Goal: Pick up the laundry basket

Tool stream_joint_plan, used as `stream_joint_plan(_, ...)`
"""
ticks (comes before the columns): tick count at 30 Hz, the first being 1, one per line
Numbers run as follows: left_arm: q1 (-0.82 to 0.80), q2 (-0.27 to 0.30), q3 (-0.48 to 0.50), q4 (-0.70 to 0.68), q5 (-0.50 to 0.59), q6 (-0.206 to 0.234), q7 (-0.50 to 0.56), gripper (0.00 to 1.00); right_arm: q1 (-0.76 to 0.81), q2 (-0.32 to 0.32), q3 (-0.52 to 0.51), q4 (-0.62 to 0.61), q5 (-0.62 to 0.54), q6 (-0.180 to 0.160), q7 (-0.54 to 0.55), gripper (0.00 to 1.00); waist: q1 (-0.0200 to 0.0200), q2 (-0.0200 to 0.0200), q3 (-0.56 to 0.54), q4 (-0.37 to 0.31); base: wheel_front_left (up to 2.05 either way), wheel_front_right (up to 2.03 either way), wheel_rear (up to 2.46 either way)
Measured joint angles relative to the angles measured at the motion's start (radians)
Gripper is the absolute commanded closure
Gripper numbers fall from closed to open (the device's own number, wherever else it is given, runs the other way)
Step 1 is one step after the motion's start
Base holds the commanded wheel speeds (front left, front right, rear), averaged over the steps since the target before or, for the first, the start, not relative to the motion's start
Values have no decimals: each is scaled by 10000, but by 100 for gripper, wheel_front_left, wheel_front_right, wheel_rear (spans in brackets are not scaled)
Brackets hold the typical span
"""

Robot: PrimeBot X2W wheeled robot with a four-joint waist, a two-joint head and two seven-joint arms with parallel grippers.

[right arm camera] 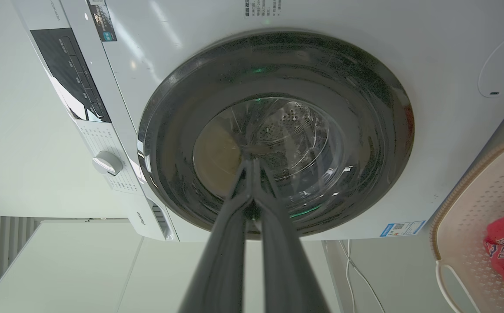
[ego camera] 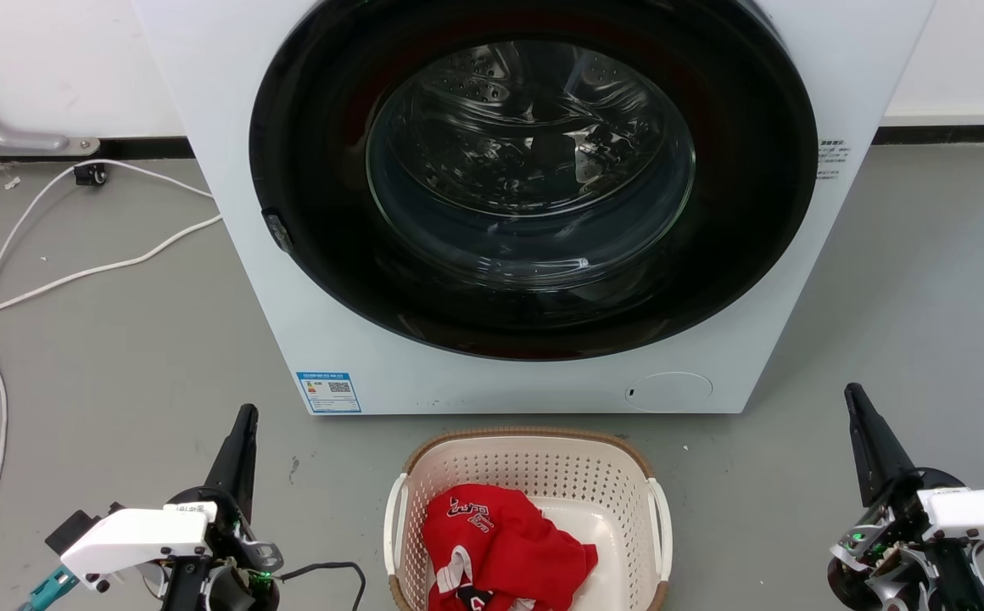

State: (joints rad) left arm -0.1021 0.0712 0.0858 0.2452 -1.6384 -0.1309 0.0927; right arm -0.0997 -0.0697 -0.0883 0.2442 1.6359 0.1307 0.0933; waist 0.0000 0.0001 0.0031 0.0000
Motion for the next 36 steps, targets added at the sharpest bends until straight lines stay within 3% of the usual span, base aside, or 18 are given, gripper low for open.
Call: stream_joint_plan(36,-5,-86,113,6,75,0,73,100,-11,63,-98,4,-90,0,88,100,0,0,0,0,0,0,0)
